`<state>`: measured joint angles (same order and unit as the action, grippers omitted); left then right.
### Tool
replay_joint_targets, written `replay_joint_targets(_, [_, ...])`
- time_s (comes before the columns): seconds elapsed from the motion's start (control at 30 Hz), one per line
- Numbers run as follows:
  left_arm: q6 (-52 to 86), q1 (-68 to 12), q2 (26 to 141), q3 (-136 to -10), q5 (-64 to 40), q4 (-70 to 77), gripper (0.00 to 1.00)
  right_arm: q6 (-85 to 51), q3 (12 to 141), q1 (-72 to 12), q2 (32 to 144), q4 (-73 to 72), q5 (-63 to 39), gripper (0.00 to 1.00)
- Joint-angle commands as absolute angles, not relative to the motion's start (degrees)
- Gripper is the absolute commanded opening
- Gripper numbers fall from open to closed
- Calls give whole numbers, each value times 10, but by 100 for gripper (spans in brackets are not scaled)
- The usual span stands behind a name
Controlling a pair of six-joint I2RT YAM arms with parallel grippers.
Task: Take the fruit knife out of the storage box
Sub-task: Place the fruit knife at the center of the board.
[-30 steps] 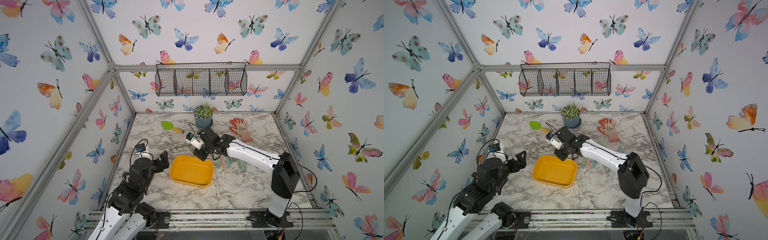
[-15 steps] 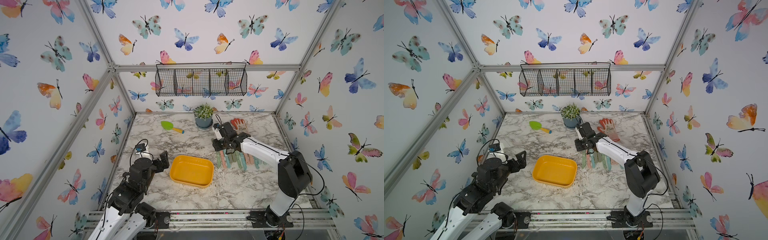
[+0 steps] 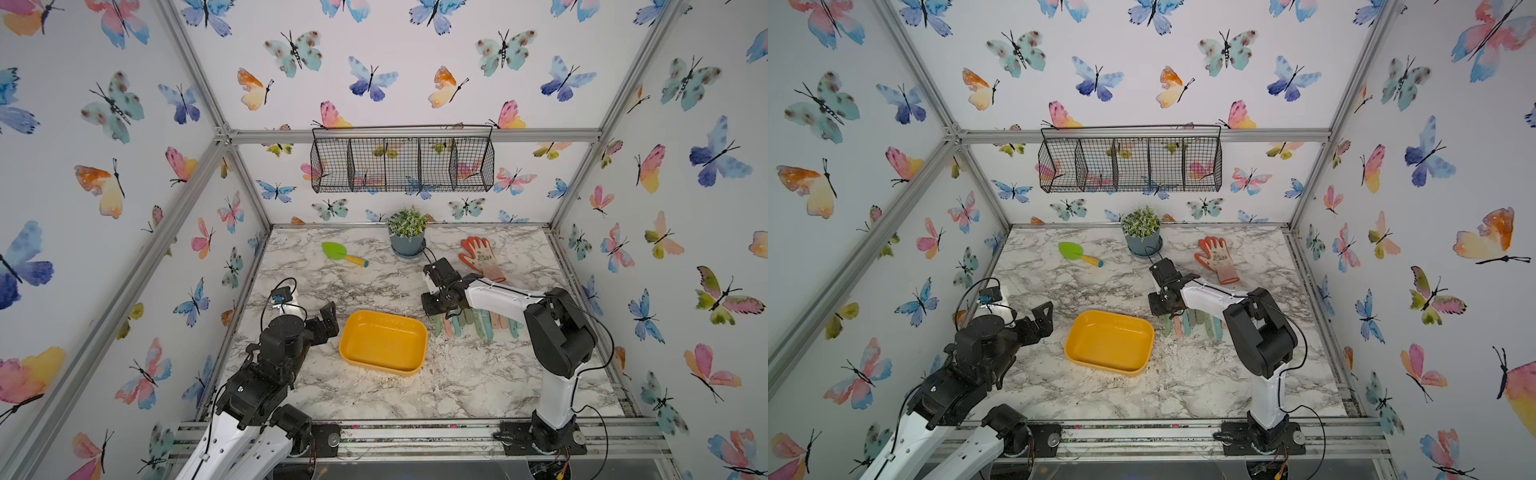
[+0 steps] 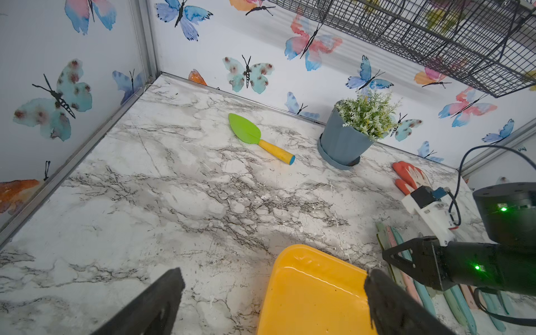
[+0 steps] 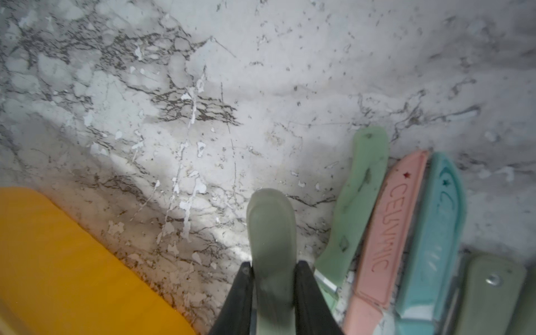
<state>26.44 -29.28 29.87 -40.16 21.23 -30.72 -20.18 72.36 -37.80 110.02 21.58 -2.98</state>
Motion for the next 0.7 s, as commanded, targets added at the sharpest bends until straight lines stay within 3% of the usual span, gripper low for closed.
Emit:
replay_joint_targets(0.0, [265,-294,302,-398,205,-306,98,-211,722,-377,1114,211,-33,20])
replay_joint_targets(0.67, [265,-294,302,-398,207,-307,98,-223,740,-376,1146,214,-22,21])
